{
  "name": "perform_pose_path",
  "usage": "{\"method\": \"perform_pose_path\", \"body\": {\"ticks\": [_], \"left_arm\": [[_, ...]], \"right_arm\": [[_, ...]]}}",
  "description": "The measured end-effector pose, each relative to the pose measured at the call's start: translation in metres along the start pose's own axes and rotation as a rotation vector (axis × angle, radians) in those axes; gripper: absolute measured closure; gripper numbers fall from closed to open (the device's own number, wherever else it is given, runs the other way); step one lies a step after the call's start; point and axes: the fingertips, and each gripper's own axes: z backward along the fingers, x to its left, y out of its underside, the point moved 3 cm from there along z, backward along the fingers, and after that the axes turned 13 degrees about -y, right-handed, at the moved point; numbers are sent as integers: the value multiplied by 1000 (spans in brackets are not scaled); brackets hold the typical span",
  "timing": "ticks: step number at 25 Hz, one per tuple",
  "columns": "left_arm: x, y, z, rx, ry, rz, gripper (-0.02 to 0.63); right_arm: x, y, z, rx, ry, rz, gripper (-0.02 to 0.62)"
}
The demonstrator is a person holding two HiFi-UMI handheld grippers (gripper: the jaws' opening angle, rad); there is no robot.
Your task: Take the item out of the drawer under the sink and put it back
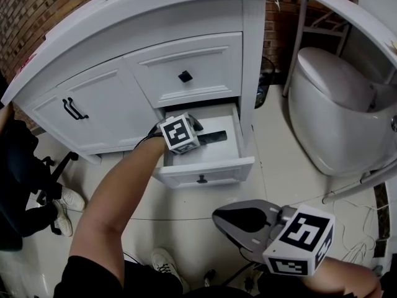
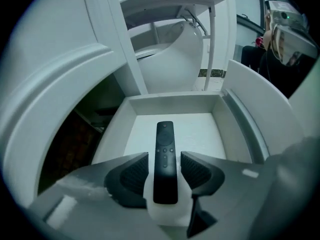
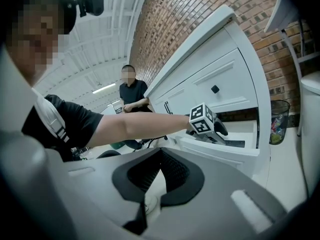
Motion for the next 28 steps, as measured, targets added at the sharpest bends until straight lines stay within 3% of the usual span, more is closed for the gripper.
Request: {"method": "perform_pose_path", "body": {"ticks": [9,11,16,28], "left_arm": [[-6,6,-23,62,84,-12,373],[-1,7,-25,58,101,29,347],[1,10,-29,58,175,131,359],[-1,7,-27,60,173,86,436]], "right_arm": [[-12,6,8,-8,25,-45,592],[-13,7,8,-6,25,-49,592],[-16,8,7,-4,27,-54,592],[-18,4,9,-13,39,-47,592]]}}
